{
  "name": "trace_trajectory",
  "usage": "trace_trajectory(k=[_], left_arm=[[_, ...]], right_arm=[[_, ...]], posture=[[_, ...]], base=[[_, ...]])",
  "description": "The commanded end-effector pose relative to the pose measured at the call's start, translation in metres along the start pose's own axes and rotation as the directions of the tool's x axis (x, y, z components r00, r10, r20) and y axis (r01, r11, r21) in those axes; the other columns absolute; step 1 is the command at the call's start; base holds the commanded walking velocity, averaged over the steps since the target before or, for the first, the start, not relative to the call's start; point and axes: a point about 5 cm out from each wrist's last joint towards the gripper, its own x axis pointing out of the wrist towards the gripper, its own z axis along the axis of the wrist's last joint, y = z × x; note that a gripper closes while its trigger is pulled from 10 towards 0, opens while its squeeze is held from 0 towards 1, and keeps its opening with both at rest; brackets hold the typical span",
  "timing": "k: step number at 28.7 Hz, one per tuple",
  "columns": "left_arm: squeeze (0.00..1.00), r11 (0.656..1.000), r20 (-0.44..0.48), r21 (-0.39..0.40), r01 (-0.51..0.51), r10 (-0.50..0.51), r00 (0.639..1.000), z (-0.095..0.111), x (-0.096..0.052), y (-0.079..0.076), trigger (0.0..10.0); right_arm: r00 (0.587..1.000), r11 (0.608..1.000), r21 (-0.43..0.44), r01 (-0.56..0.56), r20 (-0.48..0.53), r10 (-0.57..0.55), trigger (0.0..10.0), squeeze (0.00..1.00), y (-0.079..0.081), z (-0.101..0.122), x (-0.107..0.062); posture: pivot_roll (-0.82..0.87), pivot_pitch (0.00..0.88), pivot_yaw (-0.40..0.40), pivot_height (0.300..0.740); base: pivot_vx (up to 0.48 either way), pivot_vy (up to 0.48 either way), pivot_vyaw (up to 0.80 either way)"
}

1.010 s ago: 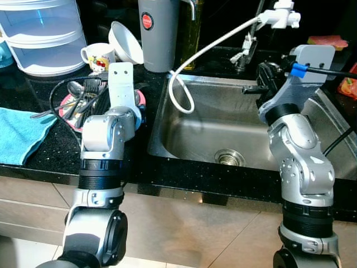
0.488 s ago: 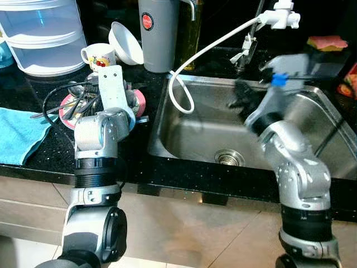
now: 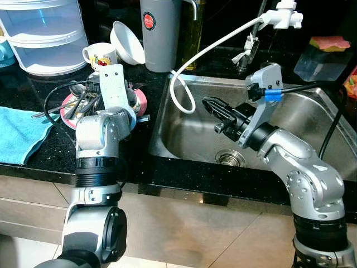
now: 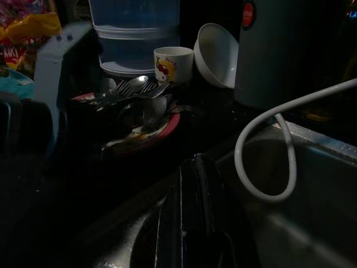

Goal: Kitchen organization

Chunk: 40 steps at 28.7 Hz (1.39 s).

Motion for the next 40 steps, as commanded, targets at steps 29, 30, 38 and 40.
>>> trace_trajectory(k=[29,30,38,40], left_arm=[[0.0,0.844,-0.019,0.102,0.526,-0.527,0.849,0.002,0.017,-0.061,10.0],[0.0,0.835,-0.04,0.123,0.537,-0.537,0.843,-0.003,0.02,-0.064,10.0],[0.0,0.744,-0.127,0.114,0.659,-0.647,0.752,-0.032,0.021,-0.085,10.0],[0.0,0.744,-0.145,0.1,0.66,-0.646,0.75,-0.038,0.023,-0.087,10.0]], right_arm=[[0.895,0.894,-0.047,0.446,0.063,-0.443,10.0,0.0,-0.051,0.011,-0.006],[0.89,0.889,-0.052,0.455,0.057,-0.452,10.0,0.0,-0.053,0.01,-0.008],[0.885,0.884,-0.047,0.465,0.055,-0.462,10.0,0.0,-0.052,0.007,-0.008],[0.891,0.89,-0.042,0.454,0.06,-0.451,10.0,0.0,-0.048,0.007,-0.007]], posture=[[0.04,0.054,0.018,0.74],[0.04,0.058,0.018,0.74],[0.02,0.086,0.018,0.74],[0.02,0.086,0.018,0.74]], base=[[0.0,0.0,0.0],[0.0,0.0,0.0],[0.0,0.0,0.0],[0.0,0.0,0.0]])
